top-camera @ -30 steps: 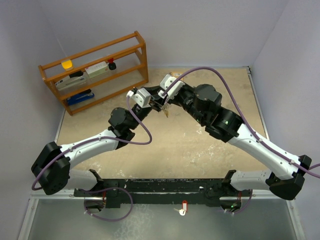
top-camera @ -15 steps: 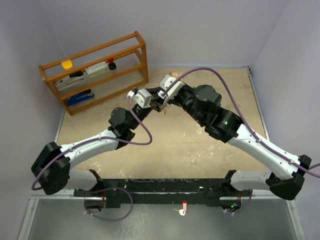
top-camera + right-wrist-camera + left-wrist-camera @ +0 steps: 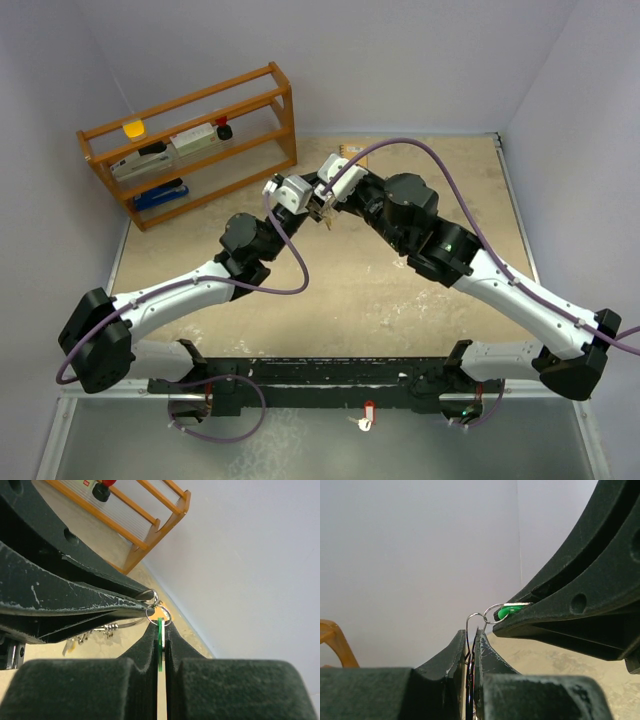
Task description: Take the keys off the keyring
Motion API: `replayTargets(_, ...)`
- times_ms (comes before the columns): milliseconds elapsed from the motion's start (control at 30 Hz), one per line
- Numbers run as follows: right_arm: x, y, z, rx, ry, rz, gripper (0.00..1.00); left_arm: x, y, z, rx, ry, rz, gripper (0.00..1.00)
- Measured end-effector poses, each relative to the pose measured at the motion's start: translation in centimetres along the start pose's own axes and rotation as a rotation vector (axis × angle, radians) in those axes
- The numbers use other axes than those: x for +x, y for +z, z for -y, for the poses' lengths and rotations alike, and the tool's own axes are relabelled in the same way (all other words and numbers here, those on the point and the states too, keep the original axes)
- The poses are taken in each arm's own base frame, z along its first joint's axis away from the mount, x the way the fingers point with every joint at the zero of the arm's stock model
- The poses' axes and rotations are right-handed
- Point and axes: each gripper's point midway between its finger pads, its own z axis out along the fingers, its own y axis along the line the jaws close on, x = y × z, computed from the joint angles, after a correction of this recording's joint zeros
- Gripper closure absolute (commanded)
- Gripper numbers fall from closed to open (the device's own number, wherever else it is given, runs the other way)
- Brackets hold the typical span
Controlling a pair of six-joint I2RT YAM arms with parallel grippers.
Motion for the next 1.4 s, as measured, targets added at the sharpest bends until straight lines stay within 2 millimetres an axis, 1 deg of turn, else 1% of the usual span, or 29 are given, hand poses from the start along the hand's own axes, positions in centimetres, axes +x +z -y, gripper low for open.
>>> replayTargets(400, -0.1, 0.1, -0.3, -0.004, 0.035, 0.009, 1.0, -0.4, -0.1, -0.5, -0.034, 0.07, -0.002, 1.0)
replayTargets(600, 0.7, 0.5, -1.5, -0.02, 0.09, 0.006, 1.0, -0.2, -0.2, -0.8, -0.043, 0.083, -0.009, 1.0)
replayTargets(700, 0.4, 0.7, -2.1, -0.04, 0.125, 0.024, 1.0, -0.5, -0.3, -0.8, -0.045, 0.08, -0.006, 1.0)
replayTargets(833, -0.3, 1.0, -2.6, -0.062, 0.164, 0.054, 1.0, -1.4, -0.4, -1.0, -0.05, 0.075, 0.012, 1.0)
replayTargets(933, -0.5, 1.6, -3.3, -0.077, 0.179, 0.064, 1.0, -2.1, -0.6, -1.3, -0.057, 0.065, 0.028, 1.0)
replayTargets(1167, -0.4, 2.3, -4.2, -0.102, 0.189, 0.065, 1.0, -1.5, -1.2, -1.9, -0.077, 0.063, 0.014, 1.0)
replayTargets(1400, -0.5, 2.5, -4.9, -0.129, 0.204, 0.084, 1.0, -1.6, -1.8, -2.4, -0.104, 0.047, 0.039, 1.0)
